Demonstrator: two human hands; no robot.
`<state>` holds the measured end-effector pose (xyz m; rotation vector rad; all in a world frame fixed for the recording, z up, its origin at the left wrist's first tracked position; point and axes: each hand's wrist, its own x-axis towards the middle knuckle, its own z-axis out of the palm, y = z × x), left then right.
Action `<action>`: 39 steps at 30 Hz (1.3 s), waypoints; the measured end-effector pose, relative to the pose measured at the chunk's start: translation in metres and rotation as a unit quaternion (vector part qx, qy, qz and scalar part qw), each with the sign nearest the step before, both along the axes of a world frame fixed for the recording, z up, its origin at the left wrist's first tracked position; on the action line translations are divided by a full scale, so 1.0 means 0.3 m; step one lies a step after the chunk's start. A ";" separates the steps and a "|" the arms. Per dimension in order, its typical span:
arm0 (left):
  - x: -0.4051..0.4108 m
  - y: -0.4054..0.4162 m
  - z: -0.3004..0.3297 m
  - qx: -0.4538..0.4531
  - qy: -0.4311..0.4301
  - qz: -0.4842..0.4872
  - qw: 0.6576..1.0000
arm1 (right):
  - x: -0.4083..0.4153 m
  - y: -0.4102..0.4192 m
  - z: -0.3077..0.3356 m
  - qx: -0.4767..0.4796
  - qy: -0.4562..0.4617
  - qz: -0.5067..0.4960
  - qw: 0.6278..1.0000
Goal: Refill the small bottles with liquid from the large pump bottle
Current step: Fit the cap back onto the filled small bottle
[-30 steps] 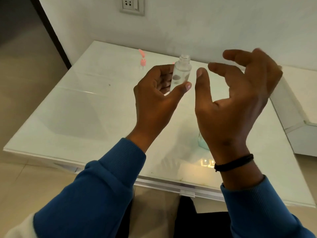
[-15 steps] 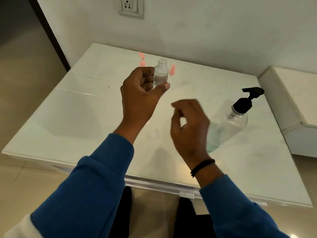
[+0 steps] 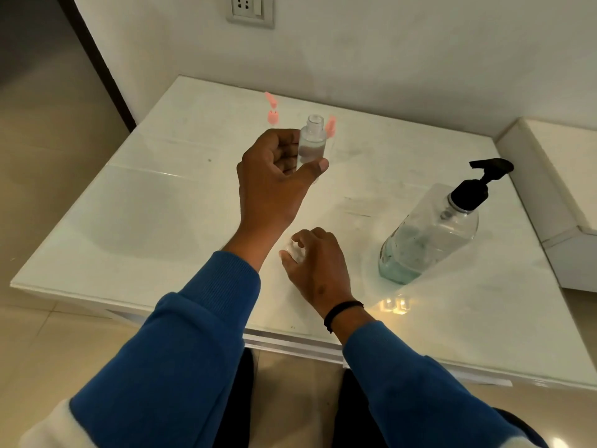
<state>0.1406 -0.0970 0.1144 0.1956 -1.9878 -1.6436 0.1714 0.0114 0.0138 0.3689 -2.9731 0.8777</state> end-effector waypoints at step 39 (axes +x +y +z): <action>0.432 0.020 0.695 0.017 0.164 -0.044 0.985 | 0.284 0.334 1.113 -0.707 0.036 -0.016 0.706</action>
